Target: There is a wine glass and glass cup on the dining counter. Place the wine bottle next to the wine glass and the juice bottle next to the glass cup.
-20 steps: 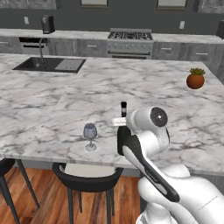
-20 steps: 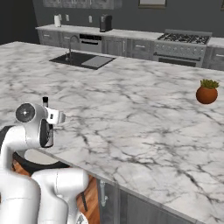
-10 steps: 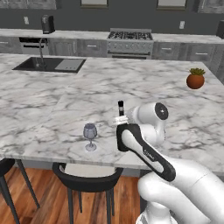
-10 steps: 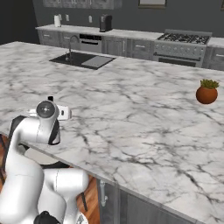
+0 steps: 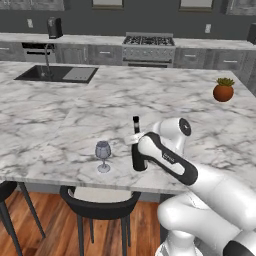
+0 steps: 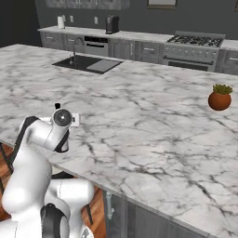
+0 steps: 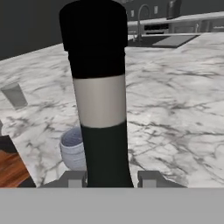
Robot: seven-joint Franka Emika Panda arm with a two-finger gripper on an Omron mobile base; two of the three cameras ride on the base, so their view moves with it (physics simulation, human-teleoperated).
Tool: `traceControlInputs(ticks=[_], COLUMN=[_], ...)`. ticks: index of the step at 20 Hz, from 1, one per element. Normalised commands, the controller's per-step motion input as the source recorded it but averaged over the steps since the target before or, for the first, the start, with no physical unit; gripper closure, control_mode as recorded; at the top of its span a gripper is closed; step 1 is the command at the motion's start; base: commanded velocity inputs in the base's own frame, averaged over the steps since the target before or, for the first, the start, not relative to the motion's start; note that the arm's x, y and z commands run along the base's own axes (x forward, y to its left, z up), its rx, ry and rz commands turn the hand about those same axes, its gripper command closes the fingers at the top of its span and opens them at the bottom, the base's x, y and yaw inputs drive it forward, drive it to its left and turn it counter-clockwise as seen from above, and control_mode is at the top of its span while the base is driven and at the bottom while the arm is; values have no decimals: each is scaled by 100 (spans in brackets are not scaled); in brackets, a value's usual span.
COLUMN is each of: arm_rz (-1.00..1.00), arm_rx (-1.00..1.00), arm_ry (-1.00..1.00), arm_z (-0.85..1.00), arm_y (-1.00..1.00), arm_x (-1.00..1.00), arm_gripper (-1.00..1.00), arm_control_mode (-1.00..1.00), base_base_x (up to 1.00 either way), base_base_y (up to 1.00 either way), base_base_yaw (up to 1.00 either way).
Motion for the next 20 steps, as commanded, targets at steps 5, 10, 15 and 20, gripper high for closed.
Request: traceControlInputs(ticks=[5, 10, 15, 20], arm_rz=[10, 11, 9, 5], arm_rx=[5, 4, 3, 3], arm_ry=[0, 0, 0, 0], arm_z=[-11, -16, -21, -17], arm_y=[0, 1, 9, 15], arm_x=[20, 20, 20, 25], arm_gripper=[100, 100, 100, 100], arm_control_mode=[-100, -100, -100, -100], base_base_x=[0, 0, 0, 0], base_base_y=[0, 0, 0, 0], base_base_yaw=[0, 0, 0, 0])
